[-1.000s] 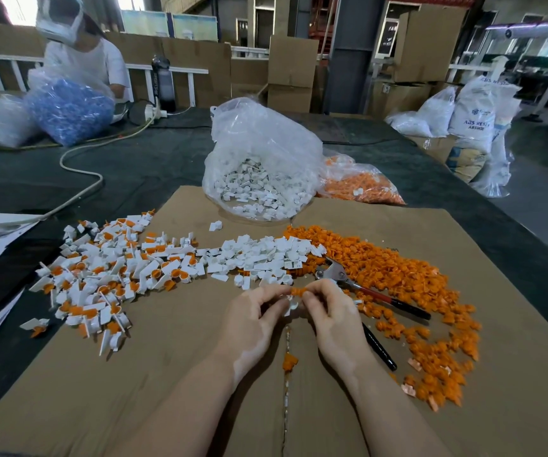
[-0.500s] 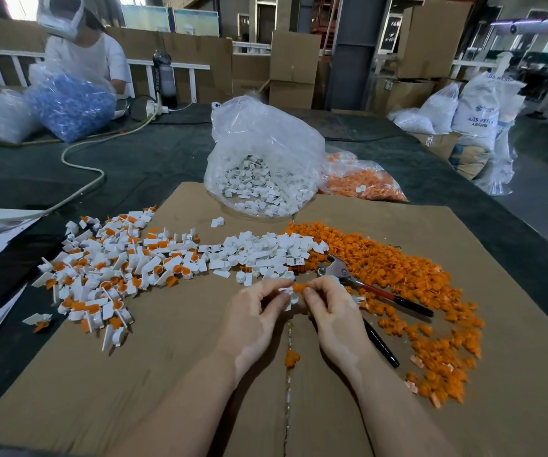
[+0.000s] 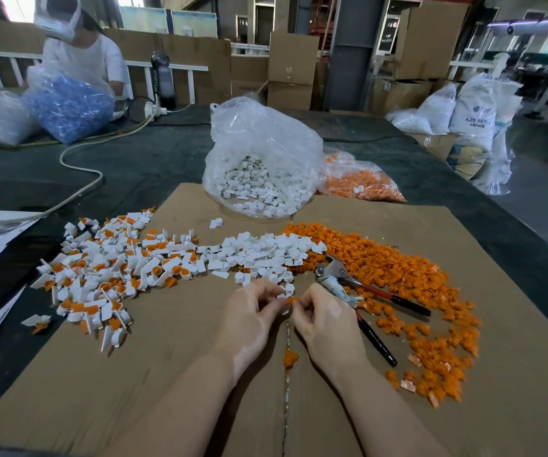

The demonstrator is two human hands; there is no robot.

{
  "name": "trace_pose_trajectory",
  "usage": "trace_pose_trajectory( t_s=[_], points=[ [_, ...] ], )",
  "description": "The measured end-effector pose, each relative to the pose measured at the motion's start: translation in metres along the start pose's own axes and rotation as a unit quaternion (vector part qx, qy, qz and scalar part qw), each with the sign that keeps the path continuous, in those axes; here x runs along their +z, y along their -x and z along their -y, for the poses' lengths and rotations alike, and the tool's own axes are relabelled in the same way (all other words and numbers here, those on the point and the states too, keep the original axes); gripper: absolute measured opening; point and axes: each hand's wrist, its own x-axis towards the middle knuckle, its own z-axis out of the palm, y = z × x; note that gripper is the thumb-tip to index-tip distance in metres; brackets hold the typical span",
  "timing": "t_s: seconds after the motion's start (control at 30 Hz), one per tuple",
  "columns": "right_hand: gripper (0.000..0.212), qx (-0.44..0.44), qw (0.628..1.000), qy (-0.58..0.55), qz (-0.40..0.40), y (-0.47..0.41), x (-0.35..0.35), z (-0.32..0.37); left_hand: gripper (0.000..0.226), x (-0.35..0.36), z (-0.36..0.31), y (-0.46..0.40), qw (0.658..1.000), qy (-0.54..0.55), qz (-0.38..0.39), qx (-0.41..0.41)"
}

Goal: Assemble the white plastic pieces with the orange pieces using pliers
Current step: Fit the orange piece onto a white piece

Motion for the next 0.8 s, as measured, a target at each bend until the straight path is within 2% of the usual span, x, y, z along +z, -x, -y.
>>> trace_pose_trajectory(
  t_s=[0.17, 0.3, 0.43, 0.6, 0.8],
  points=[
    [0.025, -0.047, 0.998, 0.033, -0.004, 0.0021, -0.0024, 0.0041, 0.010, 0.0007, 0.0017, 0.0010, 0.997, -0.063, 0.017, 0.032],
    [0.015, 0.010, 0.999, -0.053, 0.007, 0.0005, -0.0042, 0.0019, 0.007, -0.0008, -0.0012, -0.0019, 1.000, 0.009, -0.013, -0.007],
    [0.004, 0.020, 0.993, -0.116, -0.028, -0.0001, -0.0043, 0.0014, 0.011, -0.0032, -0.0020, -0.0034, 0.999, 0.026, -0.020, -0.011],
    [0.031, -0.021, 0.994, -0.101, -0.023, 0.0008, -0.0052, 0.0018, 0.009, -0.0033, -0.0002, -0.0043, 1.000, 0.015, -0.016, -0.009],
    [0.025, -0.032, 0.995, -0.089, -0.015, -0.0004, -0.0078, 0.0038, 0.011, -0.0037, -0.0007, -0.0029, 1.000, 0.000, -0.006, -0.006]
  ],
)
